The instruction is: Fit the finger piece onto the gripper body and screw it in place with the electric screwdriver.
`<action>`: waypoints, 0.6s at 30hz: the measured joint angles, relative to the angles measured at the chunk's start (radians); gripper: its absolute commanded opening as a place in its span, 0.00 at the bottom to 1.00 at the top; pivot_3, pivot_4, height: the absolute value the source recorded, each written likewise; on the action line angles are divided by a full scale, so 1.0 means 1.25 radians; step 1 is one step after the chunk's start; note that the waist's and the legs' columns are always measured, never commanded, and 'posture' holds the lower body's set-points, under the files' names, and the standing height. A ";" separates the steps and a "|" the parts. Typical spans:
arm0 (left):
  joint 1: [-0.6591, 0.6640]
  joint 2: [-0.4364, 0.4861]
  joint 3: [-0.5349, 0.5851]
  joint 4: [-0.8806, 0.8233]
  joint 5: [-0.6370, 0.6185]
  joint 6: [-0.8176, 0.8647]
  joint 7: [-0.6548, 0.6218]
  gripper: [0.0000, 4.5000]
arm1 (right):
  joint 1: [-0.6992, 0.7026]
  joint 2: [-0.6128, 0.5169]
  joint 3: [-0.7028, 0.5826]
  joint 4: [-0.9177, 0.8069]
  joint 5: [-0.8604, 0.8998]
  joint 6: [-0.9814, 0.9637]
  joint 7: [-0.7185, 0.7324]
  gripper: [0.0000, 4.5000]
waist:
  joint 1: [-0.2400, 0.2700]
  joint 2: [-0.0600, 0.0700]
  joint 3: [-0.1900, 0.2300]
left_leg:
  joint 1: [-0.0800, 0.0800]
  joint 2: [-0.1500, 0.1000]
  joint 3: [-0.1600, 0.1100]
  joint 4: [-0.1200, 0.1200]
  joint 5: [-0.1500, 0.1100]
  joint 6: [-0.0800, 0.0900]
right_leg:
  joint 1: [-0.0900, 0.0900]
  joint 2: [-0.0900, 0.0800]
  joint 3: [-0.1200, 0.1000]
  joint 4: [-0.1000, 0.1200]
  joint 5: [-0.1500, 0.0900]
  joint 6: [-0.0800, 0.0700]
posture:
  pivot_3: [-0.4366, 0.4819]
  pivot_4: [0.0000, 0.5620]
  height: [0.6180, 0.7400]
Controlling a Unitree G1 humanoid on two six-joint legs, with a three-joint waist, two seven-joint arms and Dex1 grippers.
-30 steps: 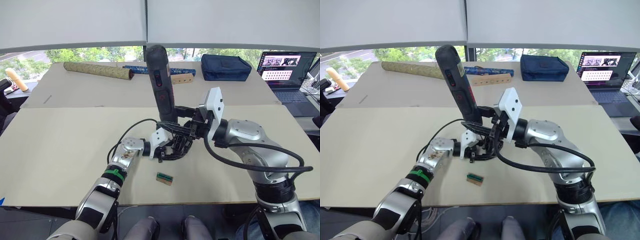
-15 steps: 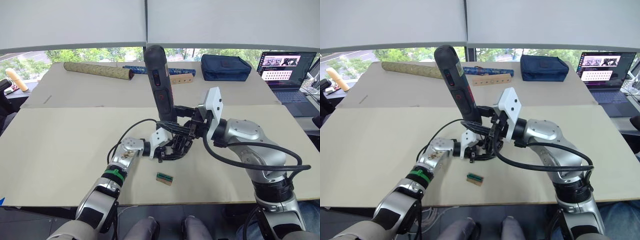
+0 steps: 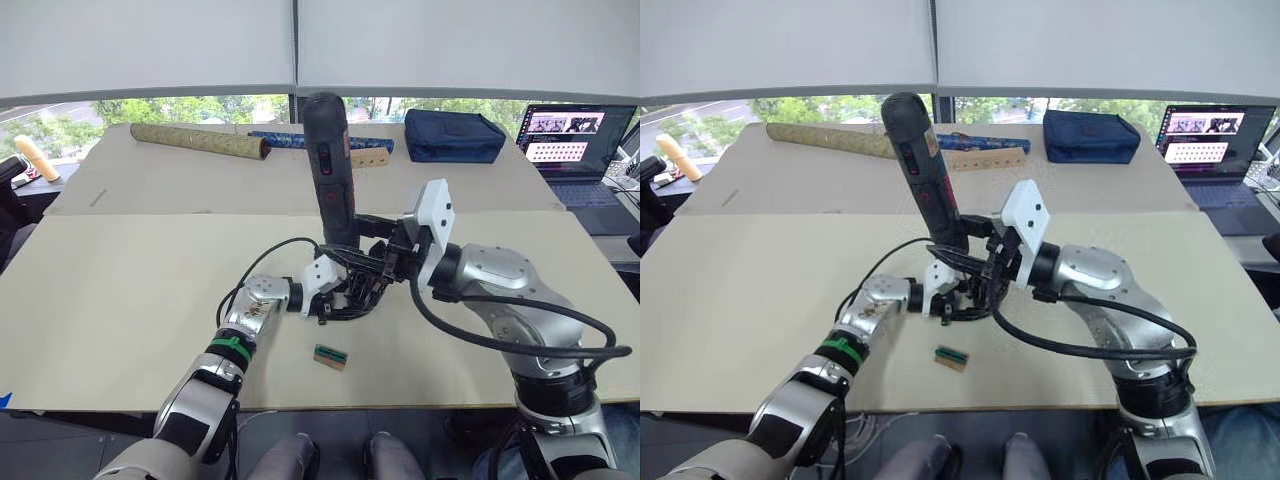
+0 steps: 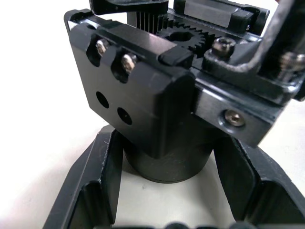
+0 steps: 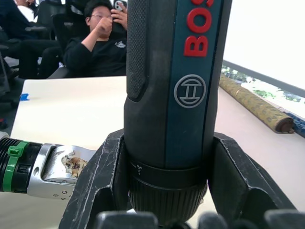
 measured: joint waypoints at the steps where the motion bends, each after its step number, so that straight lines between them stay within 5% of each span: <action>1: 0.000 0.000 0.000 0.000 0.000 0.000 0.000 0.51 | 0.007 0.000 -0.003 0.000 0.000 -0.006 0.000 0.42 | 0.000 0.000 0.000 | 0.000 0.000 0.000 0.000 0.000 0.000 | 0.000 0.000 0.000 0.000 0.000 0.000 | 0.48 0.27 1.00; 18: -0.003 -0.003 0.000 0.006 0.001 0.000 0.001 0.51 | 0.044 -0.018 -0.018 0.011 0.027 -0.047 0.038 0.42 | 0.002 0.000 0.000 | 0.001 0.000 0.000 0.000 0.000 0.000 | 0.001 0.000 0.000 0.000 0.000 0.000 | 0.48 0.27 1.00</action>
